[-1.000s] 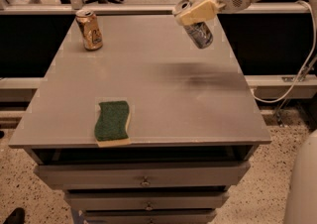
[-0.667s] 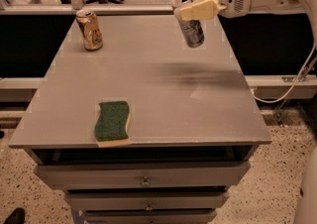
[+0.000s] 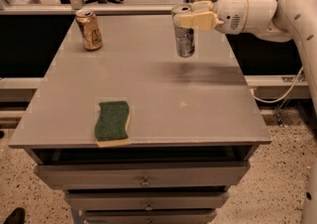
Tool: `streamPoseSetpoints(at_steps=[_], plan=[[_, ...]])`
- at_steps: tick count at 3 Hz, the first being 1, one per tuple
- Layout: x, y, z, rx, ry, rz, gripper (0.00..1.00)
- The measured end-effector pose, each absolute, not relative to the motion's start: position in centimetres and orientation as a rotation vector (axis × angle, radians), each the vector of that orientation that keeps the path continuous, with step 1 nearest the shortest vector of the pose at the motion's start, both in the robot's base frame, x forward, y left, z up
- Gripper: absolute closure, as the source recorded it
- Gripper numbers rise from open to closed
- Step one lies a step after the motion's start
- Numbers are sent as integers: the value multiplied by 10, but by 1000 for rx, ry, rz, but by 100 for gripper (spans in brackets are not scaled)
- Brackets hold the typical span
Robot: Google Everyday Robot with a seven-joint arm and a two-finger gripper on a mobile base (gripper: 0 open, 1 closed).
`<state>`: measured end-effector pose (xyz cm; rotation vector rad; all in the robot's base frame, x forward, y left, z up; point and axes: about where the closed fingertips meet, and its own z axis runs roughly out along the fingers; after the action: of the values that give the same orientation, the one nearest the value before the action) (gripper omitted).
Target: Place redbull can upright
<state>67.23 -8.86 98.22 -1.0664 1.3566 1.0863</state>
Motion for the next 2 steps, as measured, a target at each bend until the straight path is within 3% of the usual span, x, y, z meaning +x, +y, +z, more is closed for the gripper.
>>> streamPoseSetpoints(at_steps=[2], plan=[[674, -93, 958, -972, 1298, 1235, 100]])
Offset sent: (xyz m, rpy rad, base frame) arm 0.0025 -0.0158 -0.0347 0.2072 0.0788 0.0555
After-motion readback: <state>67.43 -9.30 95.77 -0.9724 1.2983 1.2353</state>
